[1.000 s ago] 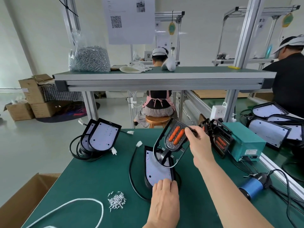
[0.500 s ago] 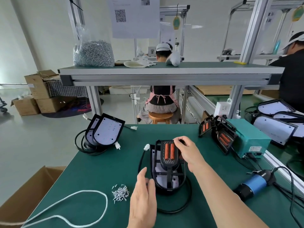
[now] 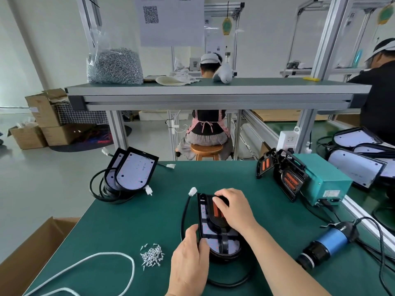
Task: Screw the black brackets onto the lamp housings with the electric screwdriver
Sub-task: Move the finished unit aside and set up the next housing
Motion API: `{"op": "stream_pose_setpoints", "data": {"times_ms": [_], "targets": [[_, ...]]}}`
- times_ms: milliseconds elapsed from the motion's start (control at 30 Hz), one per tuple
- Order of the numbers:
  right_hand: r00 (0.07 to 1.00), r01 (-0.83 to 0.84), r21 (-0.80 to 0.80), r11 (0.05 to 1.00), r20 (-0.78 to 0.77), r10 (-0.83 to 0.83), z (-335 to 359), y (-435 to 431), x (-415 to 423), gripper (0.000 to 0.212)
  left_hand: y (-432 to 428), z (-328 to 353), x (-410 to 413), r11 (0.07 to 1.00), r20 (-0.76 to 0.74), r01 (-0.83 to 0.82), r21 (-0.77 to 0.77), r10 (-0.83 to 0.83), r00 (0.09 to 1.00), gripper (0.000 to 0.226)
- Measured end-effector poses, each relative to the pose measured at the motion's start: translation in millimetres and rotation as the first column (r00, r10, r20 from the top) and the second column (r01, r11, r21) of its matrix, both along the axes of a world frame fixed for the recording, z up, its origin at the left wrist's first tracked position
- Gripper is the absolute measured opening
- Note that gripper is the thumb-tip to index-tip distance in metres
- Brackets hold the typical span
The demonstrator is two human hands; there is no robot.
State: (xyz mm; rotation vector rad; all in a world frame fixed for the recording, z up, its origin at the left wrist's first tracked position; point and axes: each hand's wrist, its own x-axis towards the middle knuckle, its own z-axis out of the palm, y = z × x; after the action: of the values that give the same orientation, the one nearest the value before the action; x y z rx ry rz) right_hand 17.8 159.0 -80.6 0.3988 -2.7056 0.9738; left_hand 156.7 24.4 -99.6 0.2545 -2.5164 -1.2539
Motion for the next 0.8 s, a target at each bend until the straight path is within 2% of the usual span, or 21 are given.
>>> {"op": "stream_pose_setpoints", "data": {"times_ms": [67, 133, 233, 333, 433, 600, 800], "targets": [[0.999, 0.026, 0.138, 0.99, -0.042, -0.02, -1, 0, 6, 0.034, 1, 0, 0, 1.0, 0.012, 0.012, -0.018, -0.012, 1.0, 0.039], [0.999, 0.042, 0.177, 0.983, 0.008, -0.044, -2, 1, 12, 0.041, 2, 0, 0, 0.999, 0.009, 0.019, -0.048, -0.019, 1.0, 0.04], [0.982, 0.052, -0.045, 0.998, 0.185, -0.043, 0, 3, 24, 0.051, 1, -1, 0, 0.998, -0.022, 0.011, -0.063, -0.013, 1.0, 0.038], [0.951, 0.164, -0.209, 0.964, 0.293, -0.098, 1, 15, 45, 0.055, 0, -2, 1, 0.999, -0.032, 0.005, -0.049, -0.007, 0.999, 0.037], [0.937, 0.201, -0.231, 0.952, 0.327, -0.118, -4, 23, 69, 0.058, -1, -2, -1, 0.999, -0.051, -0.019, -0.05, 0.016, 0.999, 0.031], [0.962, 0.148, -0.279, 0.949, 0.262, -0.073, -7, 22, 93, 0.053, 0, 2, 1, 0.998, -0.062, -0.027, -0.057, 0.023, 0.998, 0.013], [0.949, 0.248, -0.323, 0.913, 0.268, -0.163, -16, 22, 113, 0.059, -2, 2, 3, 0.985, -0.09, 0.028, -0.173, -0.044, 0.995, 0.01]]}}
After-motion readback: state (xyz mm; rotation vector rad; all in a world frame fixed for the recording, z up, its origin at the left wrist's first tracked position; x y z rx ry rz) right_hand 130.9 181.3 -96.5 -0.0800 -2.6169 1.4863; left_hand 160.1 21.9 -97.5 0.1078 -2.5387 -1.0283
